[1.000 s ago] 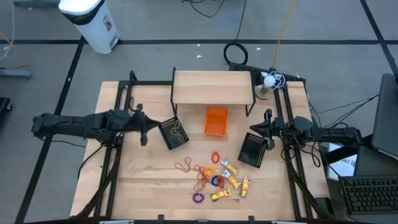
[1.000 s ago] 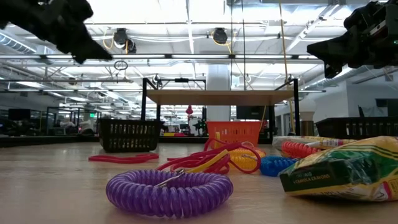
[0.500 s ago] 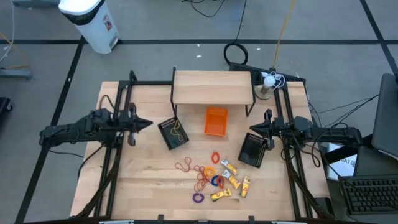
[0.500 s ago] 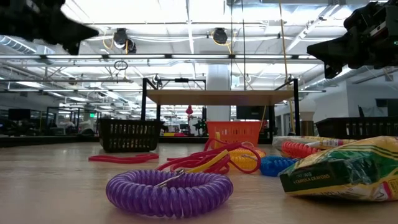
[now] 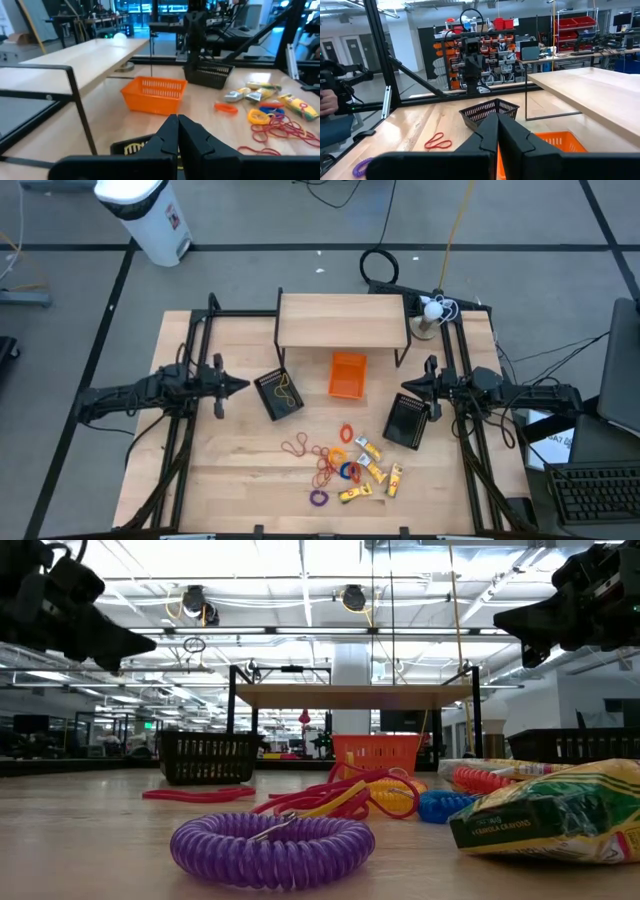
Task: Pick & Place Office Desk Supplies
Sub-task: Put the orange spring keychain into the orange bin
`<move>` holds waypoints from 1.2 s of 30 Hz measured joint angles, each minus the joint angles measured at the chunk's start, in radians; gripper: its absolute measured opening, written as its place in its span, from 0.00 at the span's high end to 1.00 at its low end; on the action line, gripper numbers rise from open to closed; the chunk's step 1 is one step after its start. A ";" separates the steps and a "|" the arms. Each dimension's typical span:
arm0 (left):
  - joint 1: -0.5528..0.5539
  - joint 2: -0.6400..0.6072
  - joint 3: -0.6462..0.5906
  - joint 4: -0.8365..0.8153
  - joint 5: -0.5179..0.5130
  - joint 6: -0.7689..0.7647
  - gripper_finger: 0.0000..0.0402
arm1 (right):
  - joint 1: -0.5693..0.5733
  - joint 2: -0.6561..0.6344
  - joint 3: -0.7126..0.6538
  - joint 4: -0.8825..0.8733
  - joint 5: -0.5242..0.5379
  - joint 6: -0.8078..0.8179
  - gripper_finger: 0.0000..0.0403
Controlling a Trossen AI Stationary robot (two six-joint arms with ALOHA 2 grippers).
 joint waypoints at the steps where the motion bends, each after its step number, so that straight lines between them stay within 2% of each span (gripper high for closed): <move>1: 0.000 0.000 0.000 0.002 0.001 -0.003 1.00 | 0.000 0.000 0.000 0.000 0.000 -0.003 1.00; 18: 0.000 0.100 0.000 0.001 0.000 -0.044 0.97 | 0.000 0.089 0.000 0.001 0.006 -0.023 1.00; 24: 0.000 0.107 0.000 0.005 0.011 -0.079 0.98 | 0.000 0.135 0.000 0.018 0.130 0.007 1.00; 27: 0.000 0.107 -0.001 0.006 -0.007 -0.132 0.97 | 0.000 0.157 0.000 0.066 0.149 0.021 1.00; 30: 0.000 0.107 0.000 0.006 -0.059 -0.174 0.98 | 0.000 0.200 0.019 0.086 0.154 0.011 1.00; 36: 0.000 0.108 0.000 0.005 -0.048 -0.180 0.97 | 0.000 0.394 0.128 0.080 0.151 -0.022 1.00</move>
